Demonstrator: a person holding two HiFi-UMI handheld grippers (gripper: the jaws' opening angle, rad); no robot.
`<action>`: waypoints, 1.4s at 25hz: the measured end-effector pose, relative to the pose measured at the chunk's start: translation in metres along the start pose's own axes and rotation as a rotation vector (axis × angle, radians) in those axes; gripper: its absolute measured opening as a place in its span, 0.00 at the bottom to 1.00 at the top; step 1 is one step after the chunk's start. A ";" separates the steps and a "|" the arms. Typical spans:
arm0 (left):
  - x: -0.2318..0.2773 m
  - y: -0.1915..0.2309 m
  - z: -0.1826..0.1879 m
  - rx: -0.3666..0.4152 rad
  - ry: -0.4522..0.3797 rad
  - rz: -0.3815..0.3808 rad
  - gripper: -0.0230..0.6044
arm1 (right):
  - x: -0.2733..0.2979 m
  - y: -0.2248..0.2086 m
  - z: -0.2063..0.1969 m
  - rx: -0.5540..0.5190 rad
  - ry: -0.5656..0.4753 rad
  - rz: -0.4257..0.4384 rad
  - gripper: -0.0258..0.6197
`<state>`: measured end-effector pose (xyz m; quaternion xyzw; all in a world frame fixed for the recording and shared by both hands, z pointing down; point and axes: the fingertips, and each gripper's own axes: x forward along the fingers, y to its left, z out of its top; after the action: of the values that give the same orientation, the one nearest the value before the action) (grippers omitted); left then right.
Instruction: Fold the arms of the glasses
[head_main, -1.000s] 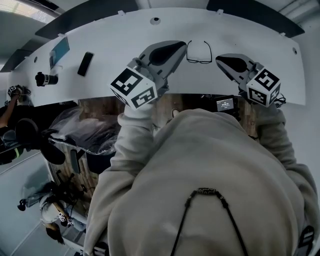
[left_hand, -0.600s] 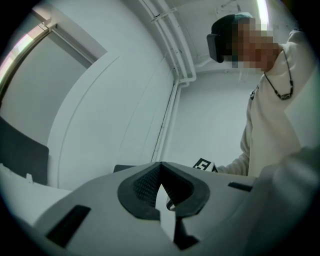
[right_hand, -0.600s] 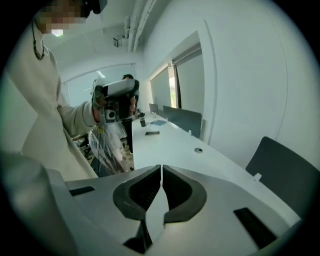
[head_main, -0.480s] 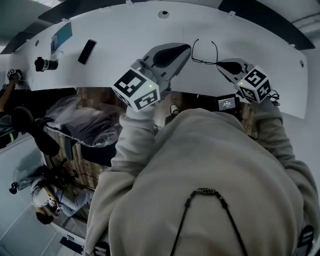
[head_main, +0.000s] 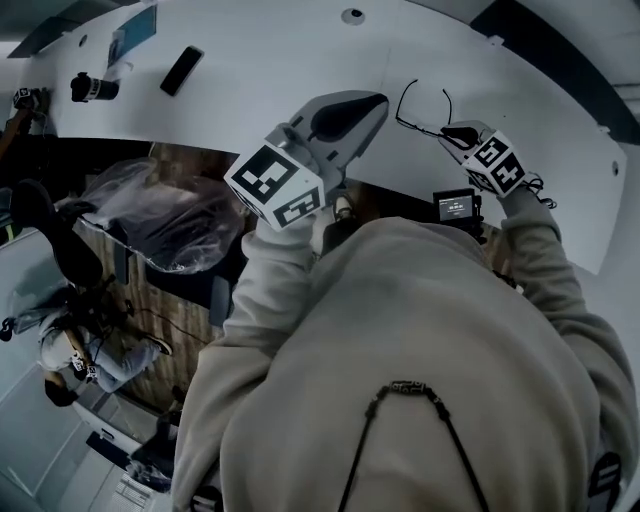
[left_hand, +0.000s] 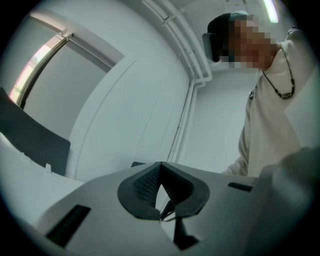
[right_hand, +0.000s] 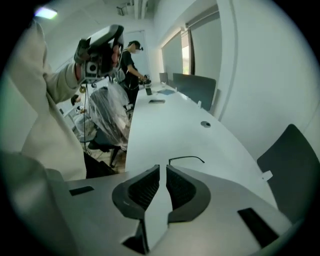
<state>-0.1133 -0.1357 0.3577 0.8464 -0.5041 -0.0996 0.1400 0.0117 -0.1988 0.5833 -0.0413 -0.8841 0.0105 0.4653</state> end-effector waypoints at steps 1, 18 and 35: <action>-0.002 0.004 -0.001 -0.009 -0.002 0.019 0.04 | 0.006 -0.001 -0.005 -0.020 0.024 0.007 0.08; -0.049 0.022 -0.031 -0.107 0.009 0.254 0.04 | 0.090 -0.004 -0.054 -0.147 0.232 0.187 0.27; -0.063 0.016 -0.051 -0.084 0.086 0.336 0.04 | 0.143 -0.026 -0.078 -0.219 0.391 0.054 0.27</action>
<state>-0.1407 -0.0807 0.4129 0.7472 -0.6272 -0.0593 0.2115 -0.0064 -0.2141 0.7461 -0.1164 -0.7715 -0.0813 0.6202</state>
